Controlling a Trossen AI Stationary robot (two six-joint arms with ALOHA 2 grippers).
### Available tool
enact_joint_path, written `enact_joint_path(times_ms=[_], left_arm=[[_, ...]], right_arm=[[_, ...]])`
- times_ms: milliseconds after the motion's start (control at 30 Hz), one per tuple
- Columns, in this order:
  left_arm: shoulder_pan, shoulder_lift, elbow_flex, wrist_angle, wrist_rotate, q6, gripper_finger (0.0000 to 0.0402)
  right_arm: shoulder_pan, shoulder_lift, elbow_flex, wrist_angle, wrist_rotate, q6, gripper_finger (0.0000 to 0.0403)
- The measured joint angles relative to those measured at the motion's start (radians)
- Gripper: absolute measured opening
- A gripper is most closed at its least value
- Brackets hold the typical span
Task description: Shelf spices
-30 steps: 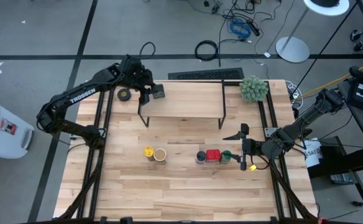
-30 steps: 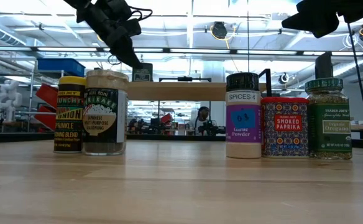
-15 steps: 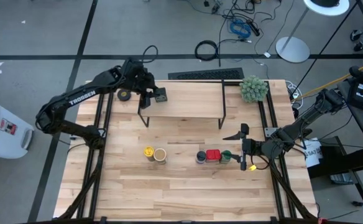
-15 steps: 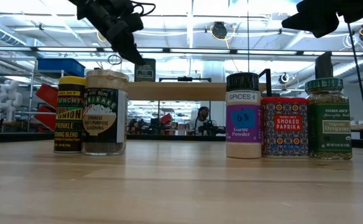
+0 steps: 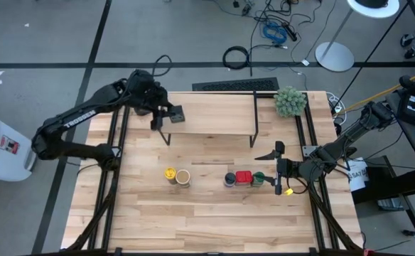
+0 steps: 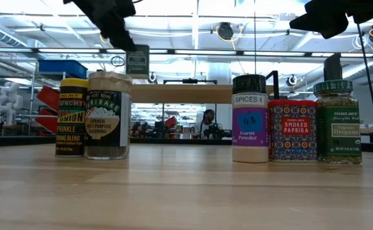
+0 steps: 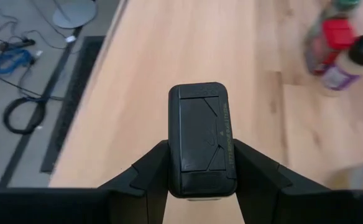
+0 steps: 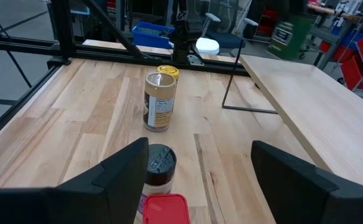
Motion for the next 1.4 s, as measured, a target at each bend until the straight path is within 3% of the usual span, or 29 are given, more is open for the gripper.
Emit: enact_joint_path(times_ms=[633,1033,1400], left_arm=[[-0.333,-0.234,0.000,-0.148,-0.026,-0.298,0.0154],[-0.614,-0.244,-0.031,-0.223,-0.192,-0.509,0.0154],[-0.883,-0.244,-0.237,-0.133,-0.357,-0.703,0.0154]], right_arm=[[0.000,0.000,0.000,0.000,0.000,0.004,0.0272],[0.000,0.000,0.000,0.000,-0.001,0.029,0.0272],[0.000,0.011,0.000,0.001,-0.001,0.034,0.0272]])
